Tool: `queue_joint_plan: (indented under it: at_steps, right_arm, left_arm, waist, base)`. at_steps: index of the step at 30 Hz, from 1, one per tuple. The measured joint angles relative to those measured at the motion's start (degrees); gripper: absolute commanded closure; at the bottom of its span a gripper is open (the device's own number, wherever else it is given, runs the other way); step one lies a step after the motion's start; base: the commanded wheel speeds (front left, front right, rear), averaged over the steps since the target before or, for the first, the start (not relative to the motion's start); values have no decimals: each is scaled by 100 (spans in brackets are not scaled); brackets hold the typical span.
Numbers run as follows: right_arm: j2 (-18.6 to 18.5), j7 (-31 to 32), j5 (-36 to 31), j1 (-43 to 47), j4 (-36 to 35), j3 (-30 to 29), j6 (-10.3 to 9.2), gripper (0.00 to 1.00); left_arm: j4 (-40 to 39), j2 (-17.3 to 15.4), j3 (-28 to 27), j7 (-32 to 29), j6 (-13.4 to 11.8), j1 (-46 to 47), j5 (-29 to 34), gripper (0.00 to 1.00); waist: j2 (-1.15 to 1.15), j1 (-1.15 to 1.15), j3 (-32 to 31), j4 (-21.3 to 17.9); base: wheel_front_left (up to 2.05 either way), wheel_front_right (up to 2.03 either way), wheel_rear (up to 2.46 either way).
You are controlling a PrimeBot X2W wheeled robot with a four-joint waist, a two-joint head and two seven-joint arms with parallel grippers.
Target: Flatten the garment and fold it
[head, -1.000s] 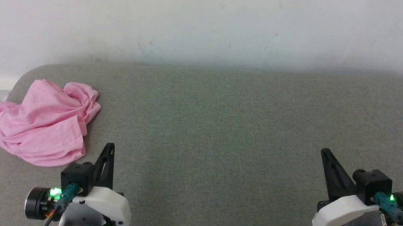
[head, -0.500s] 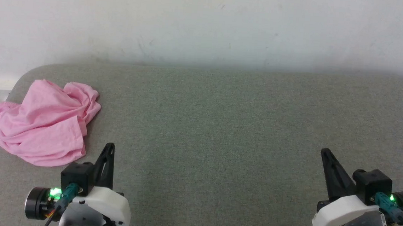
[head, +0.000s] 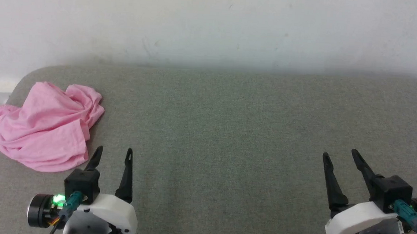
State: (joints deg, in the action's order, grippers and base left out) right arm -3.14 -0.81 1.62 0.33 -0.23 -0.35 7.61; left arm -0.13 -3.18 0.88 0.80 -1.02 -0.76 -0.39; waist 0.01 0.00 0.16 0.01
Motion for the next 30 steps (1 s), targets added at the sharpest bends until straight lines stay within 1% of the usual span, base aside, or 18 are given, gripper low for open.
queue_joint_plan:
  at_steps: [14, 30]
  right_arm:
    - [0, -180, 145, 15, -100, -66, 0, 0]
    - [0, -358, 363, 89, -214, 35, 0, 0]
  left_arm:
    - [-24, -10, 119, 177, -182, 1, 0, 0]
    - [-52, -47, 186, 363, -414, 4, -2, 0]
  waist:
    - [0, 0, 25, 100]
    - [0, 0, 80, 503]
  base:
    - [0, 0, 0]
    - [0, 0, 0]
